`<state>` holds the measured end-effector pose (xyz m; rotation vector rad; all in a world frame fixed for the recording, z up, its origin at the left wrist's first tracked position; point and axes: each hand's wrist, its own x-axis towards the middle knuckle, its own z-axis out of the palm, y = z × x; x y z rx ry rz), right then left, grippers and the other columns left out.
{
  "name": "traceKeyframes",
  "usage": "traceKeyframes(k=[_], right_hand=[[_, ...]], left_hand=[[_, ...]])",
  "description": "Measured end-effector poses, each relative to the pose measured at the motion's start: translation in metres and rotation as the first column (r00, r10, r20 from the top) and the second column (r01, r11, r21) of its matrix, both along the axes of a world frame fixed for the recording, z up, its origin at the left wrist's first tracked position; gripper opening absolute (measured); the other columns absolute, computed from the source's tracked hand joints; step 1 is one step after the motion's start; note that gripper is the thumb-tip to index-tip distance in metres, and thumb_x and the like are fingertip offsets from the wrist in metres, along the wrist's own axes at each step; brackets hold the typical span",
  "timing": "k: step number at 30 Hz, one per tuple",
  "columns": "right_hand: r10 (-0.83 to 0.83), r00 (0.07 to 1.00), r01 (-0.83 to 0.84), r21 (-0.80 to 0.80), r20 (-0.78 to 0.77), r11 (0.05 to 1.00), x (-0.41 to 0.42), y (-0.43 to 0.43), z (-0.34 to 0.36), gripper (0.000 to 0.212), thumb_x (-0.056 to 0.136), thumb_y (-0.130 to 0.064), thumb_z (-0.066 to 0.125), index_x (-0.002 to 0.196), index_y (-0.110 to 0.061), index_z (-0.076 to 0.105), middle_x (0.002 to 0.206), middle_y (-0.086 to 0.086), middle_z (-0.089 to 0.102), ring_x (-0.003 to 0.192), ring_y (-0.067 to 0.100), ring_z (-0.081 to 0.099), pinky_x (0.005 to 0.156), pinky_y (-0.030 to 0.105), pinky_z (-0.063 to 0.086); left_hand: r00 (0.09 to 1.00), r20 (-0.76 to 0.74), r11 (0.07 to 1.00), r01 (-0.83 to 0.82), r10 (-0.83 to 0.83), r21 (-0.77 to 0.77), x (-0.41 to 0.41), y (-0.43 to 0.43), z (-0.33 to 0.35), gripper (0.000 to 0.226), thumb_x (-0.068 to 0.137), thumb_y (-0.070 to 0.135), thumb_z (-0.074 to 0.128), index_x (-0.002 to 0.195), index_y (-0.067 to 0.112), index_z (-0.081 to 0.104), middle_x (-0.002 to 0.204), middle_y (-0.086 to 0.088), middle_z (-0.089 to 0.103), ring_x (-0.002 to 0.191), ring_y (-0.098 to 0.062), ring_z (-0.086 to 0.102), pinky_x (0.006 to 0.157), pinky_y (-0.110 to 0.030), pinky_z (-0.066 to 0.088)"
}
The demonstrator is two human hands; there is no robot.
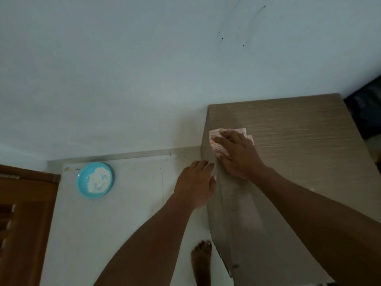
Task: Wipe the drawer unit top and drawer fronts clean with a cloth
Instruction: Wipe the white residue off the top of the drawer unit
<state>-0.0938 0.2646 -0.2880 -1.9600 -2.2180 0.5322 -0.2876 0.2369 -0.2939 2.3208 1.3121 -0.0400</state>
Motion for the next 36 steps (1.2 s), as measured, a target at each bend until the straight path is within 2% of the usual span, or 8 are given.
traceKeyframes(k=[7, 13, 16, 19, 22, 26, 29, 36], right_hand=[[0.018, 0.998, -0.019, -0.023, -0.067, 1.000, -0.014, -0.125, 0.008, 0.044, 0.089, -0.034, 0.057, 0.133, -0.030, 0.059, 0.136, 0.000, 0.055, 0.126, 0.027, 0.050, 0.101, 0.046, 0.046], [0.034, 0.993, -0.037, -0.020, -0.116, 0.999, -0.022, -0.254, 0.013, 0.036, 0.088, -0.030, 0.053, 0.121, -0.025, 0.066, 0.119, 0.001, 0.060, 0.110, 0.027, 0.053, 0.087, 0.041, 0.046], [0.058, 0.993, -0.063, -0.046, -0.105, 0.997, -0.024, -0.305, 0.014, 0.029, 0.089, -0.020, 0.058, 0.117, -0.023, 0.067, 0.113, -0.001, 0.059, 0.106, 0.025, 0.051, 0.084, 0.040, 0.045], [0.127, 0.985, -0.142, -0.131, -0.115, 0.981, -0.025, -0.339, 0.020, 0.030, 0.092, -0.012, 0.057, 0.118, -0.023, 0.067, 0.113, -0.002, 0.062, 0.105, 0.021, 0.054, 0.084, 0.032, 0.045], [0.136, 0.983, -0.162, -0.243, -0.123, 0.956, -0.022, -0.357, 0.030, 0.030, 0.095, -0.014, 0.057, 0.122, -0.023, 0.067, 0.118, -0.001, 0.064, 0.107, 0.019, 0.059, 0.087, 0.030, 0.050], [0.036, 0.989, -0.063, -0.192, -0.143, 0.979, -0.014, -0.328, 0.058, 0.025, 0.097, -0.018, 0.055, 0.121, -0.023, 0.062, 0.111, 0.000, 0.060, 0.095, 0.013, 0.053, 0.082, 0.026, 0.047], [0.022, 0.991, -0.036, -0.107, -0.133, 0.994, -0.007, -0.269, 0.082, 0.026, 0.097, -0.016, 0.053, 0.121, -0.019, 0.062, 0.111, 0.005, 0.062, 0.097, 0.020, 0.056, 0.085, 0.036, 0.050], [-0.022, 0.996, 0.026, 0.034, -0.090, 0.999, 0.010, -0.107, 0.103, 0.026, 0.096, -0.014, 0.054, 0.120, -0.015, 0.064, 0.109, 0.010, 0.061, 0.100, 0.027, 0.056, 0.085, 0.044, 0.050]], left_hand=[[0.993, -0.038, 0.992, -0.116, 0.114, -0.044, -0.018, -0.082, 0.018, 0.048, 0.102, 0.037, 0.037, 0.146, 0.019, 0.043, 0.148, -0.003, 0.049, 0.134, -0.022, 0.044, 0.105, -0.041, 0.043], [0.982, -0.030, 0.977, -0.191, 0.189, -0.094, -0.026, -0.188, 0.027, 0.048, 0.102, 0.038, 0.037, 0.147, 0.022, 0.040, 0.148, -0.003, 0.049, 0.133, -0.023, 0.046, 0.106, -0.040, 0.042], [0.969, -0.023, 0.958, -0.247, 0.246, -0.145, -0.029, -0.237, 0.029, 0.049, 0.102, 0.040, 0.037, 0.149, 0.024, 0.039, 0.150, -0.002, 0.047, 0.136, -0.023, 0.045, 0.108, -0.037, 0.038], [0.964, -0.021, 0.946, -0.265, 0.266, -0.188, -0.030, -0.271, 0.034, 0.049, 0.102, 0.043, 0.037, 0.147, 0.025, 0.042, 0.148, 0.000, 0.051, 0.135, -0.021, 0.047, 0.108, -0.036, 0.038], [0.955, -0.005, 0.932, -0.289, 0.296, -0.218, -0.030, -0.283, 0.044, 0.046, 0.101, 0.045, 0.039, 0.141, 0.027, 0.051, 0.140, 0.002, 0.059, 0.127, -0.020, 0.056, 0.106, -0.037, 0.044], [0.945, 0.020, 0.926, -0.317, 0.328, -0.204, -0.029, -0.263, 0.065, 0.040, 0.100, 0.043, 0.041, 0.133, 0.028, 0.057, 0.129, 0.001, 0.066, 0.113, -0.022, 0.064, 0.097, -0.038, 0.051], [0.927, 0.039, 0.910, -0.357, 0.373, -0.211, -0.023, -0.229, 0.081, 0.036, 0.099, 0.041, 0.041, 0.126, 0.031, 0.062, 0.120, 0.002, 0.069, 0.106, -0.023, 0.065, 0.092, -0.037, 0.053], [0.908, 0.064, 0.876, -0.378, 0.413, -0.299, -0.010, -0.116, 0.087, 0.029, 0.097, 0.035, 0.038, 0.102, 0.027, 0.066, 0.099, 0.001, 0.070, 0.092, -0.026, 0.065, 0.088, -0.040, 0.054]])
